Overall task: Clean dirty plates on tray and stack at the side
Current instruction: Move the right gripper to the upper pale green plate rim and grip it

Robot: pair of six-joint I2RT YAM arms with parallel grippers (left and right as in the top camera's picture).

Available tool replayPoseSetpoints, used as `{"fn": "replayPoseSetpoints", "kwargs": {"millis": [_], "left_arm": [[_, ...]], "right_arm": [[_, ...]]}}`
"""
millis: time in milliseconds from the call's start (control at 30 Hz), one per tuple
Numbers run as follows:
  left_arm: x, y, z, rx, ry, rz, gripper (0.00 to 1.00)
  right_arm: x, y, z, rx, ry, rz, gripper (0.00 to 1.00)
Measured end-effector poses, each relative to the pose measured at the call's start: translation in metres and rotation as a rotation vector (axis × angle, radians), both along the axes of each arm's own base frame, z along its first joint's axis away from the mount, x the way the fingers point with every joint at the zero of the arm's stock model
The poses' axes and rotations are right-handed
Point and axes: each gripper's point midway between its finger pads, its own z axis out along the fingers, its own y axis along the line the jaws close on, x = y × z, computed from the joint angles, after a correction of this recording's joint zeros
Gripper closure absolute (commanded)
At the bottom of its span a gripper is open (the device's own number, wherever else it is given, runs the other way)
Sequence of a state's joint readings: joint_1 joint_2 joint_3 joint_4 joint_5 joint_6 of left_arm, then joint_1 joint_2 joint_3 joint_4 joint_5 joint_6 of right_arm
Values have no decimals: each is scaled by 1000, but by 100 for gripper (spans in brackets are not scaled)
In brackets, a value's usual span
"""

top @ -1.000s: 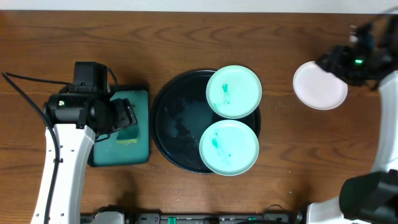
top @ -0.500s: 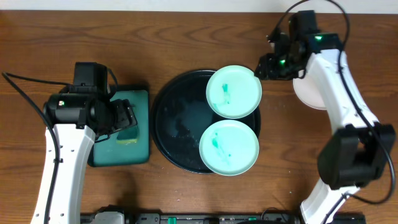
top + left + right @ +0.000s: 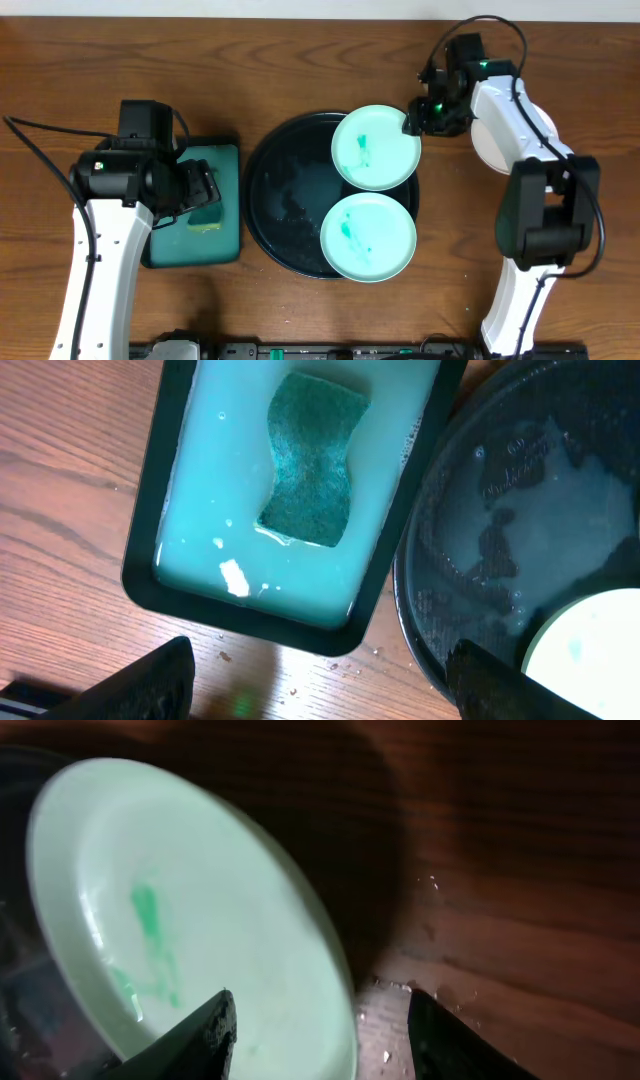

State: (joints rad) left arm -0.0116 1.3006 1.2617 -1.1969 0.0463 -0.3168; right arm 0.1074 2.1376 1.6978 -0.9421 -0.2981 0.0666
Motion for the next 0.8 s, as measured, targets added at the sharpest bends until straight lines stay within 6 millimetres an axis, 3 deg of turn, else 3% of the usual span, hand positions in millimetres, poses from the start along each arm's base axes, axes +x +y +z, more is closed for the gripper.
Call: {"fn": "replayPoseSetpoints", "kwargs": {"millis": [133, 233, 300, 433, 667, 800], "left_arm": [[0, 0, 0, 0, 0, 0, 19], [0, 0, 0, 0, 0, 0, 19], [0, 0, 0, 0, 0, 0, 19], [0, 0, 0, 0, 0, 0, 19], [0, 0, 0, 0, 0, 0, 19], [0, 0, 0, 0, 0, 0, 19]], "right_arm": [[-2, 0, -21, -5, 42, 0, 48], [-3, -1, -28, -8, 56, -1, 54], [-2, -1, -29, -7, 54, -1, 60], [0, 0, -29, -4, 44, -4, 83], [0, 1, -29, 1, 54, -31, 98], [-1, 3, -29, 11, 60, -37, 99]]}}
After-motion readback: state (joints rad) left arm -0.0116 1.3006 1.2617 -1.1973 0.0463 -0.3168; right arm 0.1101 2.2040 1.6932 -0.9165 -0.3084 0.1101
